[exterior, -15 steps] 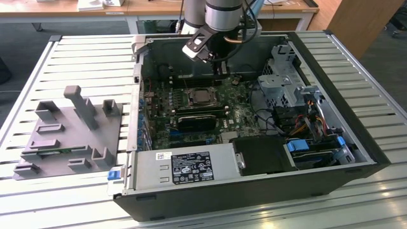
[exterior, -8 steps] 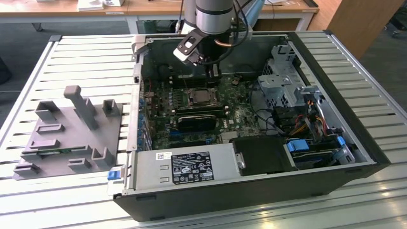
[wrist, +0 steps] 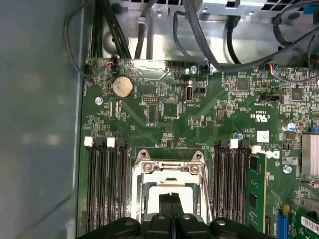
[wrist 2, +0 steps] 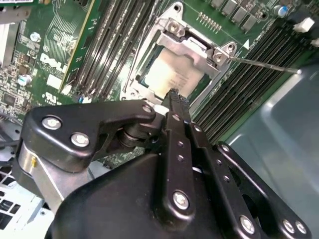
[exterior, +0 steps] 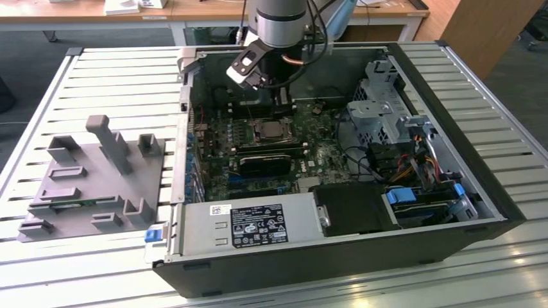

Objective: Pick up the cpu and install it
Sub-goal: 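Close the cpu cover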

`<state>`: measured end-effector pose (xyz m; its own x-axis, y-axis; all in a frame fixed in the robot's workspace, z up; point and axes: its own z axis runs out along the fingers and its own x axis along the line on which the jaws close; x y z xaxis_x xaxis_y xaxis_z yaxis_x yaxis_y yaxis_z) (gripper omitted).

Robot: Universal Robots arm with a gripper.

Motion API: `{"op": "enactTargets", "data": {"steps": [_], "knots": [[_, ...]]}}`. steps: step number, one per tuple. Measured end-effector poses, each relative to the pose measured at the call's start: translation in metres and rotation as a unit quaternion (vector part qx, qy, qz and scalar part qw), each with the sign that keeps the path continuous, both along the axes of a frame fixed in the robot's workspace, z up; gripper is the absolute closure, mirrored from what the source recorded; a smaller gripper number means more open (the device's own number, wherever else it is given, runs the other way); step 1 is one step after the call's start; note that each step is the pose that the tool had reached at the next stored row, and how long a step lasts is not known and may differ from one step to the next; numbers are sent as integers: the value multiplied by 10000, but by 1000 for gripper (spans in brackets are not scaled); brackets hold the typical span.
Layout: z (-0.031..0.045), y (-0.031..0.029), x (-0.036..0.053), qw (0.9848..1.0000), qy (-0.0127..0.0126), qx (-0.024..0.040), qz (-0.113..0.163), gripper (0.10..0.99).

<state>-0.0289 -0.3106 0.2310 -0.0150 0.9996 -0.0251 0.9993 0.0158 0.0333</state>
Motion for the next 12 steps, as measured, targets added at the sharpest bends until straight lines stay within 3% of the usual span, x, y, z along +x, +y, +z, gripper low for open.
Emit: {"op": "enactTargets", "data": {"steps": [5, 12], "knots": [[-50, -1, -37, 10000, 22, -1, 0, 980], [-127, 0, -258, 10000, 22, -3, 0, 980]]}}
